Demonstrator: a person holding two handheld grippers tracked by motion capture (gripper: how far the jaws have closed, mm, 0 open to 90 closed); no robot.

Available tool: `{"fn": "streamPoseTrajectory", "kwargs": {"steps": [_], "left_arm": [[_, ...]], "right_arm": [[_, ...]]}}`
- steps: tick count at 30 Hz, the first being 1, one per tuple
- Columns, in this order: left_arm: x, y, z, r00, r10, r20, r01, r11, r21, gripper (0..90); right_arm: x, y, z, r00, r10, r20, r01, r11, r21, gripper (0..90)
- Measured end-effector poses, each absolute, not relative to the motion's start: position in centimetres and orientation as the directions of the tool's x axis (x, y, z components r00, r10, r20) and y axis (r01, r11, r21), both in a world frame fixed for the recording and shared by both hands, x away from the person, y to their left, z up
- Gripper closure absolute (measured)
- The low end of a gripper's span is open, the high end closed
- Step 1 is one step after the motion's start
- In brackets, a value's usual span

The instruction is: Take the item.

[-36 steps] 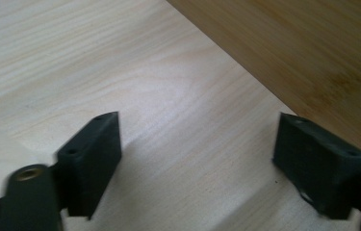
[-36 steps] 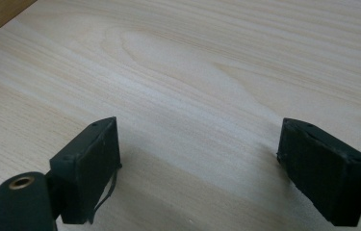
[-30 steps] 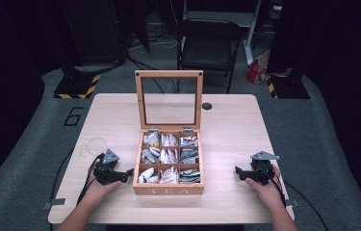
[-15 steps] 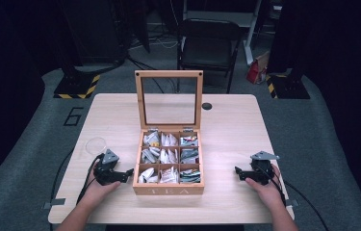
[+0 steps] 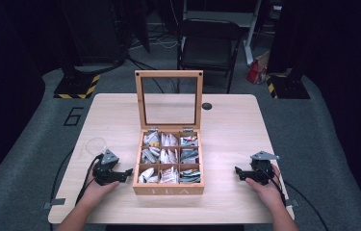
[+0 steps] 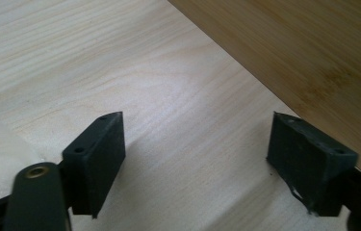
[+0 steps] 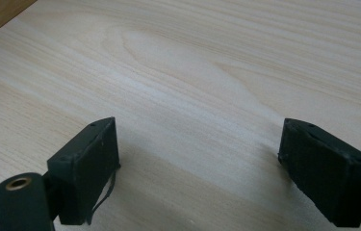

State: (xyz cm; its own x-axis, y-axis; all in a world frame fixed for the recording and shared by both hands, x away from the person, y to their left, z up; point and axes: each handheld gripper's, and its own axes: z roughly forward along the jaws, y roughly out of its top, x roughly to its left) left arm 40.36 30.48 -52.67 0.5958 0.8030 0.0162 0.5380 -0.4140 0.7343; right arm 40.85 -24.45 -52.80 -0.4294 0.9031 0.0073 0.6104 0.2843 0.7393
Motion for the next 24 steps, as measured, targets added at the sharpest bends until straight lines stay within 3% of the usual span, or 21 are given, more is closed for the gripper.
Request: {"fn": "streamPoseTrajectory", "kwargs": {"steps": [24], "left_arm": [[39.3, 31.2, -50.6, 0.548, 0.836, -0.027, 0.555, -0.34, 0.759, 34.7]], "right_arm": [[40.8, -24.4, -52.8, -0.43, 0.903, 0.007, 0.61, 0.285, 0.739, 13.4]]}}
